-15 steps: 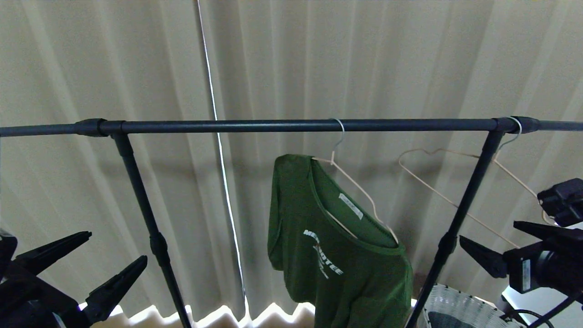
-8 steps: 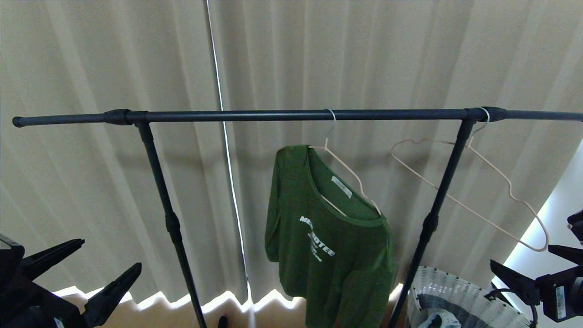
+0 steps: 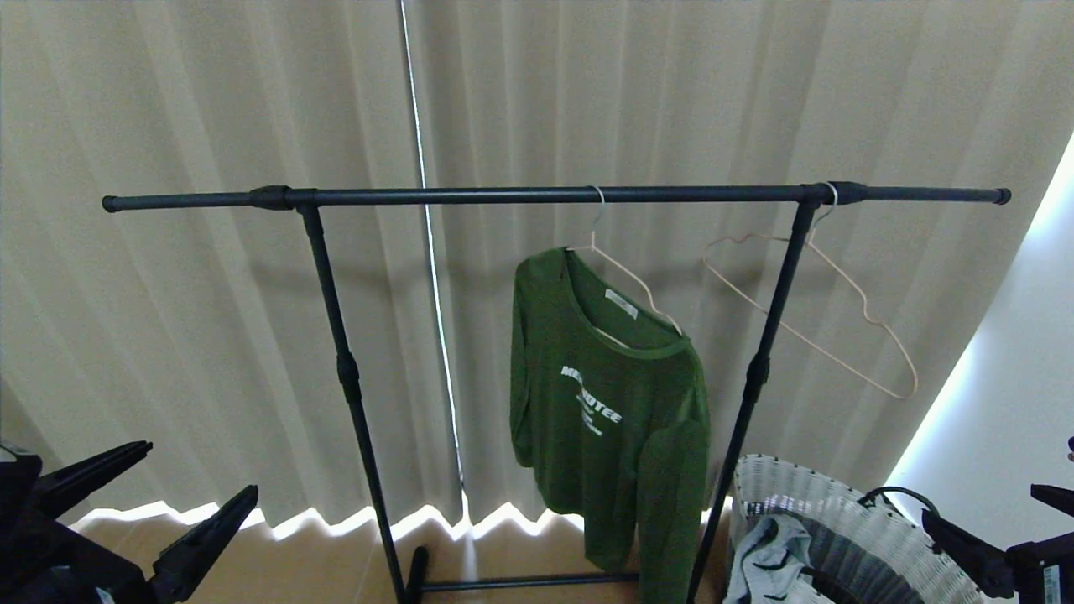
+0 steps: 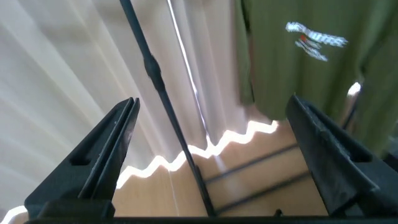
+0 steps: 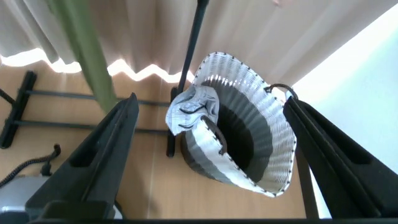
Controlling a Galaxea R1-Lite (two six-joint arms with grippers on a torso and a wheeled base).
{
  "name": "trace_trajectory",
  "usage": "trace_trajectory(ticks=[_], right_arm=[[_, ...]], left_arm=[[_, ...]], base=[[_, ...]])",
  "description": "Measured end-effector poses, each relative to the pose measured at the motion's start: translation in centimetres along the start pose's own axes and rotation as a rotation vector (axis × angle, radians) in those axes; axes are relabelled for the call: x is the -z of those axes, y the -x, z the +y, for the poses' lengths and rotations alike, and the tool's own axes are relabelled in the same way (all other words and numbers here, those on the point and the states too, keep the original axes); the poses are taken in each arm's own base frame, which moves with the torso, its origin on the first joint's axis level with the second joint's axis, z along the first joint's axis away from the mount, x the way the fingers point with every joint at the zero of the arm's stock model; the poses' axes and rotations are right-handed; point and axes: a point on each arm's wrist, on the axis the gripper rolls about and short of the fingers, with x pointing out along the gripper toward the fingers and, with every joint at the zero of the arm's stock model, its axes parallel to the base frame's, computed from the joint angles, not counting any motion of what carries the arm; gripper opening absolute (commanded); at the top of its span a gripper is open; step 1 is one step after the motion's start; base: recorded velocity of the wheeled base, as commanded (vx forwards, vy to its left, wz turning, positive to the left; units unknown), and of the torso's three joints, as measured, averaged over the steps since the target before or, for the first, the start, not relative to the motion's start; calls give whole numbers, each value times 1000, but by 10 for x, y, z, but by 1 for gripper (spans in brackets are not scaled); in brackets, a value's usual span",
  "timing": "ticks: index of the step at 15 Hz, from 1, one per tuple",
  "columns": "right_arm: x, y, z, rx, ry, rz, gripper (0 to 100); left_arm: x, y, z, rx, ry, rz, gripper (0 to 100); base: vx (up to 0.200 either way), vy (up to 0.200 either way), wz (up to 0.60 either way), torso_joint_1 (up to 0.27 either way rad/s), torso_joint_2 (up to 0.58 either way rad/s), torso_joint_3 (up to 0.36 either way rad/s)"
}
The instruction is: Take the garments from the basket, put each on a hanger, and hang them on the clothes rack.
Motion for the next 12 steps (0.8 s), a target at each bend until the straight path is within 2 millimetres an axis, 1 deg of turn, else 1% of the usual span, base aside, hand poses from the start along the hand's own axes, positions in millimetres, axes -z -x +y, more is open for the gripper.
trace_trajectory(ticks=[2,6,12], right_arm=[[5,0,0,-2,-4,0,100],[15,-2,1,-5,-3,3,100],[15,-3,2,-5,1,7,100]], left_arm=[[-3,-1,1,-2,6,-7,100],[-8,-10,3,-7,14,4,100],[-10,-27,5,7,65,47,100]], base=[[0,0,0,0,0,0],[0,0,0,0,0,0],[0,0,0,0,0,0]])
